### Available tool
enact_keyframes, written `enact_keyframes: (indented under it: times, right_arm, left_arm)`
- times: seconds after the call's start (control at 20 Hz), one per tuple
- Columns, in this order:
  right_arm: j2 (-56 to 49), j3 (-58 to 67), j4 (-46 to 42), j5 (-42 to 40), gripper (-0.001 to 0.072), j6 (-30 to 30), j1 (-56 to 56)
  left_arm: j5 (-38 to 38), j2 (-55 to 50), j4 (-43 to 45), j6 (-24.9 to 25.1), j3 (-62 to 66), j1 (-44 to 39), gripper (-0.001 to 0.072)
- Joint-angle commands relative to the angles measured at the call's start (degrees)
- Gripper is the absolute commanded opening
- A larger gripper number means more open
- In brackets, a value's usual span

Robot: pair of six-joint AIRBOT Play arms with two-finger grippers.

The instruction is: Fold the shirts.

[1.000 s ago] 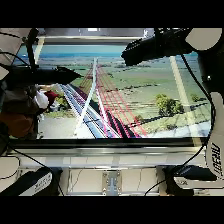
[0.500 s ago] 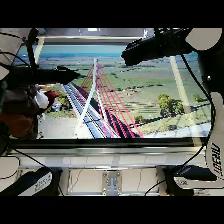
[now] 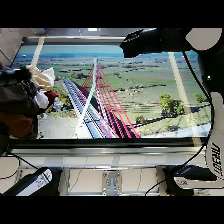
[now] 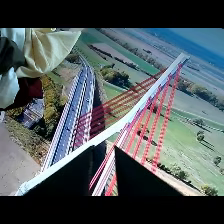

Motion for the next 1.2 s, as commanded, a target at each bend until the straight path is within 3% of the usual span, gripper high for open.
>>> enact_keyframes:
  times: [0.0, 0.05, 0.4, 0.65, 1.0, 1.05, 1.1, 1.15]
  right_arm:
    - [-0.04, 0.0, -0.07, -1.99, 0.034, 0.0, 0.0]
    - [-0.04, 0.0, -0.09, -2.08, 0.0426, 0.0, 0.0]
    - [-0.04, 0.0, -0.04, -2.12, 0.0428, 0.0, 0.0]
    - [-0.04, 0.0, -0.04, -3.82, 0.0428, 0.0, 0.0]
    - [-0.04, 0.0, -0.02, -4.55, 0.0427, 0.02, 0.0]
    - [-0.04, 0.0, -0.02, -4.63, 0.0427, 0.02, 0.0]
    - [-0.04, 0.0, -0.02, -4.7, 0.0427, 0.02, 0.0]
    - [-0.04, 0.0, -0.02, -4.76, 0.0427, 0.02, 0.0]
  left_arm:
    - [0.37, -1.66, 15.82, -10.91, 0.0, 12.85, 0.0603]
    - [-0.31, -3.02, 15.3, -10.95, 0.0, 15.56, 0.0705]
    - [3.26, -15.58, 5.46, -10.82, 0.04, 18.47, 0.0708]
    - [5.49, -17.92, -9.97, 1.36, 0.15, 16.85, 0.0709]
    - [8.83, -18.75, -13.64, 1.38, 0.44, 16.24, 0.0692]
    - [8.68, -19.12, -14.97, 1.38, 0.44, 15.93, 0.0512]
    - [8.61, -19.43, -15.96, 1.38, 0.44, 15.67, 0.0169]
    - [8.61, -19.47, -16.39, 1.68, 0.44, 15.1, 0.0016]
